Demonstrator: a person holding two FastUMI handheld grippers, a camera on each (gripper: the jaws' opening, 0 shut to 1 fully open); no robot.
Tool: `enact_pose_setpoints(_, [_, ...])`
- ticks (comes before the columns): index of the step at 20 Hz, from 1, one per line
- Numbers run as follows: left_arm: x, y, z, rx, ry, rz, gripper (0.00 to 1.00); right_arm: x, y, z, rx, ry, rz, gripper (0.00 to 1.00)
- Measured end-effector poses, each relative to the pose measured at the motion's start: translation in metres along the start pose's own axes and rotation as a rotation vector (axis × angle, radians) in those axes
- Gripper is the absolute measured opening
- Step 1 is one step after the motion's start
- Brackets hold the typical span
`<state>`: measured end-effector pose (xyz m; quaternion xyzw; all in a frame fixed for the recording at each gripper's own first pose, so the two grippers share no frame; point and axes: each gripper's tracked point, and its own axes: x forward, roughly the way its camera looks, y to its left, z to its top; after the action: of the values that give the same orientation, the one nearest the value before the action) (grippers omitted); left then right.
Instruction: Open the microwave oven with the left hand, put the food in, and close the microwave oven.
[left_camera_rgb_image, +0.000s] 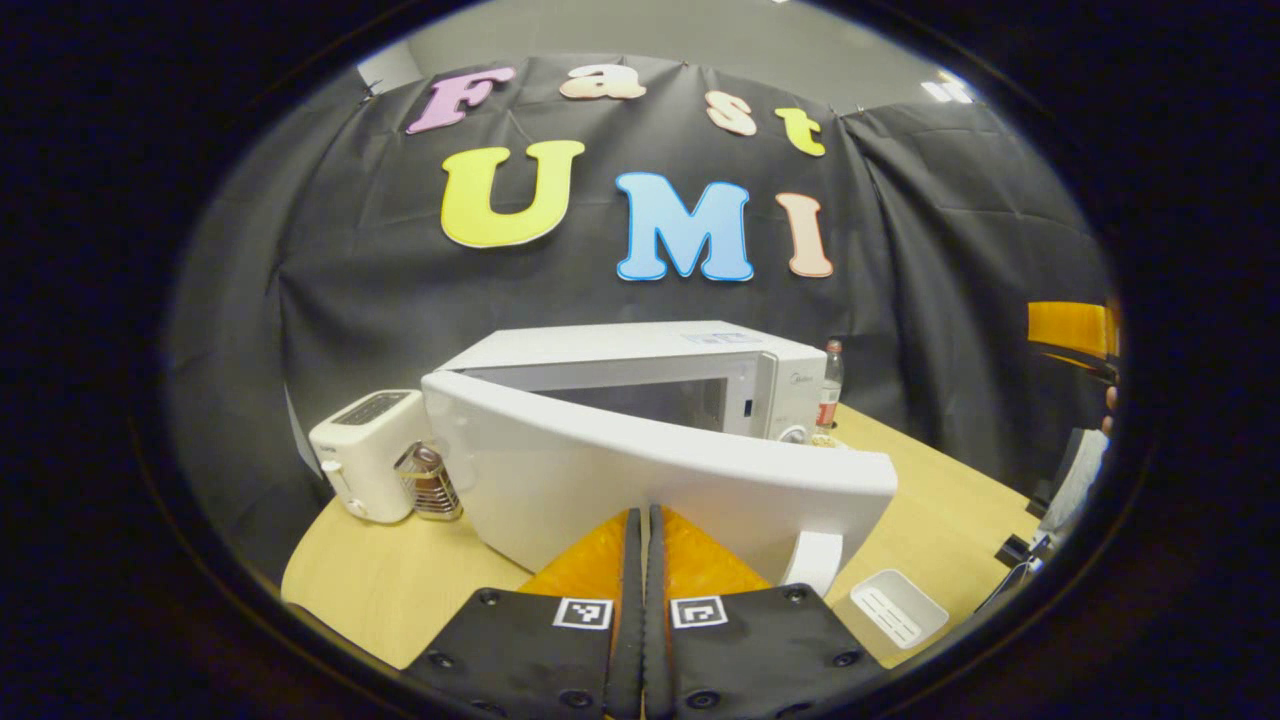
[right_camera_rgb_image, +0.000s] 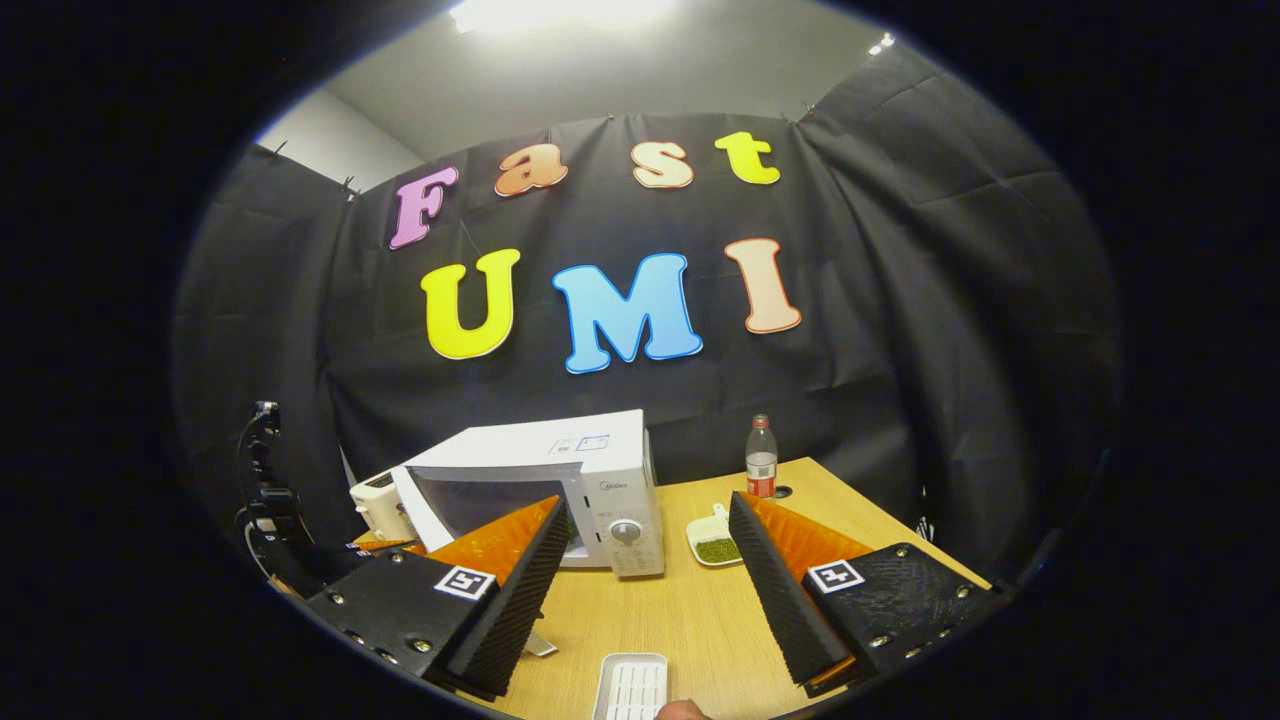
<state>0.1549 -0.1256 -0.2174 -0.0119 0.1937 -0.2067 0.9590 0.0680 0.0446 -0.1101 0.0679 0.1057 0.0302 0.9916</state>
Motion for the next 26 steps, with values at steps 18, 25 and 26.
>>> enact_pose_setpoints(18, [0.105, -0.006, 0.004, 0.020, 0.027, -0.066, 0.07, 0.027, -0.023, -0.011, -0.015, 0.040, -0.133, 0.98])
enact_pose_setpoints(25, [0.139, 0.002, 0.014, 0.010, 0.016, -0.051, 0.07, 0.039, -0.017, -0.015, -0.051, 0.062, -0.131, 0.98])
enact_pose_setpoints(26, [0.142, 0.006, 0.017, 0.006, 0.012, -0.044, 0.07, 0.042, -0.017, -0.014, -0.059, 0.062, -0.131, 0.98])
